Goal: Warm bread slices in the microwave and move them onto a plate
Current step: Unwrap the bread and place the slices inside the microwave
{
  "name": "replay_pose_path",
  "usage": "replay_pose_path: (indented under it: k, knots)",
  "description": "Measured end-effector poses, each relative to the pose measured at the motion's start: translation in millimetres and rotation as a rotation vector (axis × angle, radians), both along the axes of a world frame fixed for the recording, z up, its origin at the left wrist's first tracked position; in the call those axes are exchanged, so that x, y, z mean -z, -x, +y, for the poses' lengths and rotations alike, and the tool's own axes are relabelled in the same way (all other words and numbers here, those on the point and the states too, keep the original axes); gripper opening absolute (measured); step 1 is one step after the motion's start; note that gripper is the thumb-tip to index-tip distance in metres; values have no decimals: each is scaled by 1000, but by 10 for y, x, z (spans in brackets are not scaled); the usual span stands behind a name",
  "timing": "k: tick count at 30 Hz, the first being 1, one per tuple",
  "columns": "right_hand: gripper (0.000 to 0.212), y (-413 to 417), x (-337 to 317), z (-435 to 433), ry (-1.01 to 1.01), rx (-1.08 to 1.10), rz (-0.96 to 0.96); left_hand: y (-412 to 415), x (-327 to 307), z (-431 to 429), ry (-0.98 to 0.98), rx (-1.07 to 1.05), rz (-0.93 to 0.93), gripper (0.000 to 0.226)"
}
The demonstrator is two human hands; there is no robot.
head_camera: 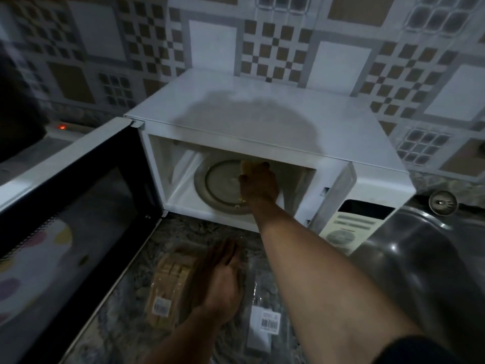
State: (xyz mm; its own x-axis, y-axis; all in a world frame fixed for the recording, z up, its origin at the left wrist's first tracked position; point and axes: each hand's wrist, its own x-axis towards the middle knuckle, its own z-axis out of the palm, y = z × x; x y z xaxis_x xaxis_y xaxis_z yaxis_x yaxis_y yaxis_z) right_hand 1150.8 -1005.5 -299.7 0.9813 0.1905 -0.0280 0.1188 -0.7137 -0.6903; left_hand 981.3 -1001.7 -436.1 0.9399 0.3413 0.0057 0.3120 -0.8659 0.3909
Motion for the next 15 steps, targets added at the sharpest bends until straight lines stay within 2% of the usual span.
replay_pose_path:
  k: [3,11,13,15]
  knots:
    - [49,-50,39,10,36,6,-44,-6,-9,22,-14,1,13,68]
    - [75,-12,-10,-18,98,-88,-51,19,-147,2,-25,-11,22,68]
    - [72,66,-44,-77,64,-69,-52,14,-124,0,-22,-21,35,65]
    - [59,170,-88,-148,41,-48,-68,7,-87,10,-22,-20,42,64]
